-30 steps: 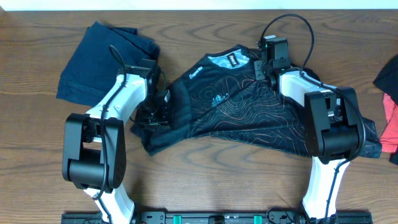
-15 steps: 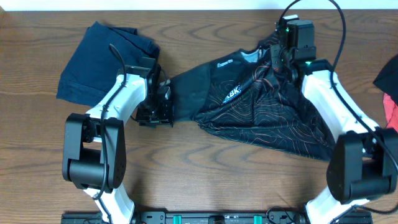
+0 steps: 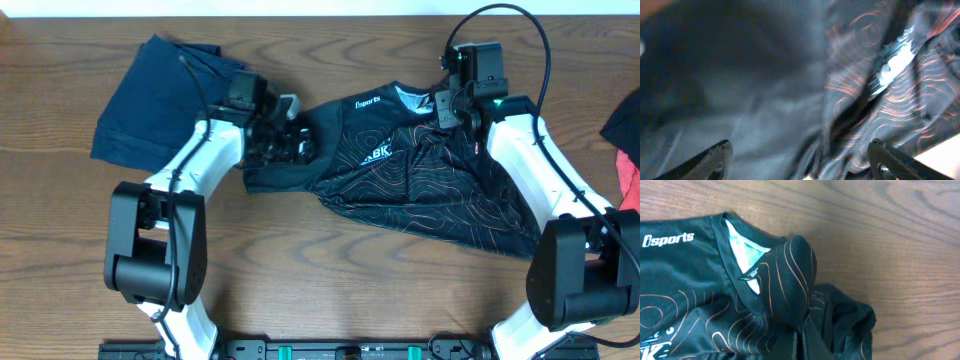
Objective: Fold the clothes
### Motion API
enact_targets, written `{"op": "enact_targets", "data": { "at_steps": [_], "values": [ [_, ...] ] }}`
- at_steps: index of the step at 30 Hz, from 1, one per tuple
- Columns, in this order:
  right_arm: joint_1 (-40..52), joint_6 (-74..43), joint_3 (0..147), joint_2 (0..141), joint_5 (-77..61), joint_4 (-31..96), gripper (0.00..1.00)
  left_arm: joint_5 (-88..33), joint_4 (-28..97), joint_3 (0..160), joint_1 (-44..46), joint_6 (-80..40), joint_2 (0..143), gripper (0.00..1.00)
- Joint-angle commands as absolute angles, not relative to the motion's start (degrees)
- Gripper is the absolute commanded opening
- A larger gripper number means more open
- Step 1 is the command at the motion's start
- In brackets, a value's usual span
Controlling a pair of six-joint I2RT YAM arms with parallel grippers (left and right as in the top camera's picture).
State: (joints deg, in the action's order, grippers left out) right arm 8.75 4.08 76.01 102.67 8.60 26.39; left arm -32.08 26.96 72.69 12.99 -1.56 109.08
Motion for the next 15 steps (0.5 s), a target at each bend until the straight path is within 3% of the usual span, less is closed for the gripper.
{"op": "enact_targets", "data": {
  "at_steps": [1, 5, 11, 13, 15],
  "values": [
    [8.64, 4.82, 76.12, 101.89, 8.58, 26.61, 0.01, -31.46, 23.92, 73.32, 14.33, -2.00, 108.40, 0.92],
    [8.69, 4.82, 76.12, 101.89, 8.56, 27.24, 0.01, -23.51, 20.14, 73.32, 13.56, -0.60, 109.23, 0.94],
    [8.67, 4.82, 76.12, 101.89, 8.62, 29.21, 0.01, -23.40, 19.77, 73.32, 12.56, 1.28, 114.78, 0.91],
    [8.62, 4.82, 76.12, 101.89, 8.62, 29.41, 0.01, -23.92, 22.31, 73.32, 12.86, 1.28, 116.81, 0.79],
    [8.62, 4.80, 76.12, 101.89, 8.84, 29.34, 0.01, -23.90, 25.26, 73.32, 13.34, 1.28, 118.08, 0.51]
  ]
}}
